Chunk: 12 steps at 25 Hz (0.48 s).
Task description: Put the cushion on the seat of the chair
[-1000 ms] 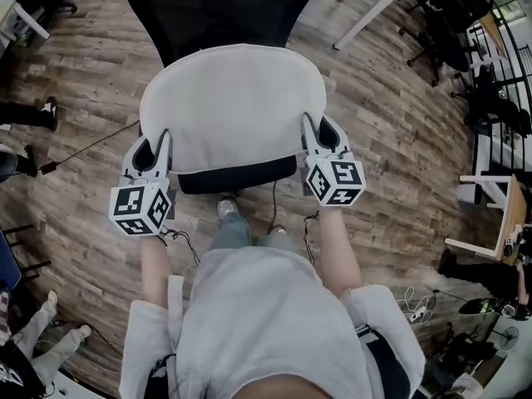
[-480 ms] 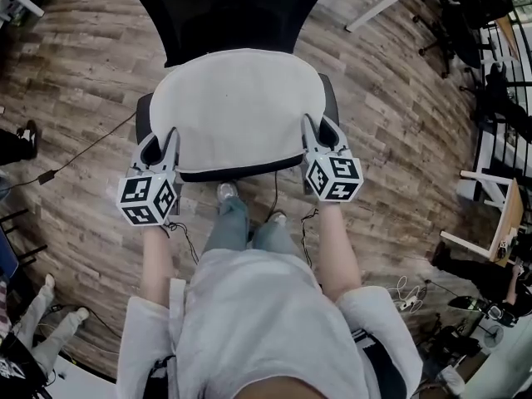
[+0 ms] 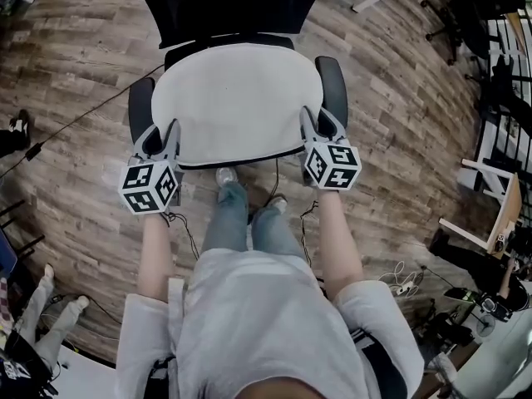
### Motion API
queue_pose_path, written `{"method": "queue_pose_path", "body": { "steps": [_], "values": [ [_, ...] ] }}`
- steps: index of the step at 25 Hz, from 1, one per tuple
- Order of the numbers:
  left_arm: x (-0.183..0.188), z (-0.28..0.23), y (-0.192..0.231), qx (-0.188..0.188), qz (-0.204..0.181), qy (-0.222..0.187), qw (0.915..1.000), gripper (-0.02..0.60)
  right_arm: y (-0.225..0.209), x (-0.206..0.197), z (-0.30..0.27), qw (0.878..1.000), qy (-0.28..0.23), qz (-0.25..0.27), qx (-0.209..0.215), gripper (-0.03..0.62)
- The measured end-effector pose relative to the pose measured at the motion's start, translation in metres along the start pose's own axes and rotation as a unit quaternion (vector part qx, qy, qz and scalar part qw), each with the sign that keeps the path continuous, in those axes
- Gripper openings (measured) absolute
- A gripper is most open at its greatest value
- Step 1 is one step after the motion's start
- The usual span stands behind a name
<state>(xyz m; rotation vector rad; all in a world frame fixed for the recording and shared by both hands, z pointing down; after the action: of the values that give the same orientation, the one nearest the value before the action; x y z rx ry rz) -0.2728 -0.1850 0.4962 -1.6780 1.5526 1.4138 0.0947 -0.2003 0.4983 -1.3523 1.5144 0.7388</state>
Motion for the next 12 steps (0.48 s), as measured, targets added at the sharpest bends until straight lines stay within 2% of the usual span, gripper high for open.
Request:
{"method": "queue_pose_path", "body": {
  "steps": [12],
  "values": [
    [-0.055,-0.031,0.010,0.016,0.024,0.050,0.9983,0.078,-0.020,-0.055,-0.026,0.998,0.054,-0.013,-0.016,0.086]
  ]
}}
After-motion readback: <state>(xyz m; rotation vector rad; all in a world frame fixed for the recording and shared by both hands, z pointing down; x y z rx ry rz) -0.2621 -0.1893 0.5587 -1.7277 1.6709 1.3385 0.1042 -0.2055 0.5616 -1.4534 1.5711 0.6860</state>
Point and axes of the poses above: the fingertips, and each gripper's own axes: z backward along the fingers, y to its left, x out of its top, the point moved 8 cm from there along z, backward along the fingers, and after that the axes turned 13 degrees about -y, right-handed, at the moved point
